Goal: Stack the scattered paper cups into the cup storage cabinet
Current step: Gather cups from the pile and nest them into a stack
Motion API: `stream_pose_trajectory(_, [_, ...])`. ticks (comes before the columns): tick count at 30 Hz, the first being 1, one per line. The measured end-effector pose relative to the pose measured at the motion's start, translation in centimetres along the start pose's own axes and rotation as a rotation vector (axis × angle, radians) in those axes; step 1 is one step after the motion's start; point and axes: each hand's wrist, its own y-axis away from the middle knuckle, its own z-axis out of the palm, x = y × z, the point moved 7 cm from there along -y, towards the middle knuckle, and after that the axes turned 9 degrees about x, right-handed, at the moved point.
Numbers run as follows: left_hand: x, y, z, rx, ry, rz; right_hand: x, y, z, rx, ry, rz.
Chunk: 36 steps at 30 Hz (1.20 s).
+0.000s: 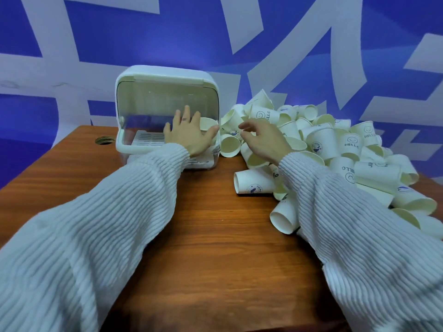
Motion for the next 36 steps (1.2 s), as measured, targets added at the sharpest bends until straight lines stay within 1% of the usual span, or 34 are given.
stream_pose_trajectory(1, [0.5,0.9,-0.7,0.119,0.059,0.032,-0.1,0.1,-0.6,-0.02,-0.012,-0.003])
stream_pose_trajectory(2, [1.3,2.1,-1.4,0.256,0.138,0.102,-0.1,0.4,-1.2,-0.041,-0.011,-0.011])
stream_pose_trajectory(3, [2.5,3.5,-1.8,0.341,0.224,0.201,0.0,0.6,-1.9,-0.058,0.015,-0.023])
stream_pose_trajectory(4, [4.0,5.0,-1.7,0.346,0.306,0.309,0.2,0.9,-2.4,-0.07,0.063,-0.042])
stream_pose_trajectory(5, [5.4,6.3,-0.9,0.267,0.362,0.411,0.4,1.1,-2.9,-0.075,0.121,-0.06])
stream_pose_trajectory(6, [6.8,7.5,0.1,0.153,0.368,0.499,0.8,1.3,-3.4,-0.077,0.179,-0.069])
stream_pose_trajectory(7, [8.0,8.5,1.3,0.044,0.333,0.56,1.2,1.5,-4.0,-0.071,0.238,-0.07])
stream_pose_trajectory(8, [9.0,9.2,2.2,-0.026,0.296,0.602,1.6,1.7,-4.6,-0.056,0.298,-0.065])
stream_pose_trajectory(10, [10.0,10.0,3.6,-0.107,0.263,0.613,2.2,2.3,-5.9,-0.019,0.385,-0.055])
stream_pose_trajectory(12, [10.7,10.4,4.5,-0.157,0.248,0.594,2.8,3.0,-6.9,-0.028,0.392,-0.052])
stream_pose_trajectory(14, [10.8,10.7,5.1,-0.184,0.201,0.584,3.3,3.8,-7.3,-0.11,0.35,-0.05])
stream_pose_trajectory(16, [10.7,10.8,5.4,-0.201,0.171,0.57,3.6,4.7,-7.1,-0.254,0.322,-0.051])
stream_pose_trajectory(19, [10.3,11.0,5.2,-0.205,0.162,0.539,3.9,6.0,-6.1,-0.457,0.413,-0.075])
stream_pose_trajectory(21, [9.9,10.9,4.8,-0.189,0.182,0.505,4.0,6.3,-5.2,-0.506,0.482,-0.098])
stream_pose_trajectory(24, [9.1,10.7,4.0,-0.182,0.237,0.466,4.0,6.5,-3.9,-0.521,0.578,-0.144])
stream_pose_trajectory(26, [8.7,10.6,3.4,-0.18,0.269,0.461,3.7,6.2,-3.6,-0.483,0.623,-0.207])
stream_pose_trajectory(27, [8.5,10.6,2.9,-0.168,0.294,0.459,3.4,5.9,-3.8,-0.433,0.641,-0.243])
stream_pose_trajectory(30, [7.6,10.6,1.3,-0.078,0.441,0.392,1.9,5.0,-5.1,-0.188,0.622,-0.319])
stream_pose_trajectory(33, [6.3,10.4,-0.5,0.031,0.619,0.24,0.4,4.2,-7.2,0.076,0.45,-0.269])
stream_pose_trajectory(36, [4.5,9.7,-2.9,0.18,0.694,0.15,-0.8,2.8,-7.8,0.244,0.223,-0.176])
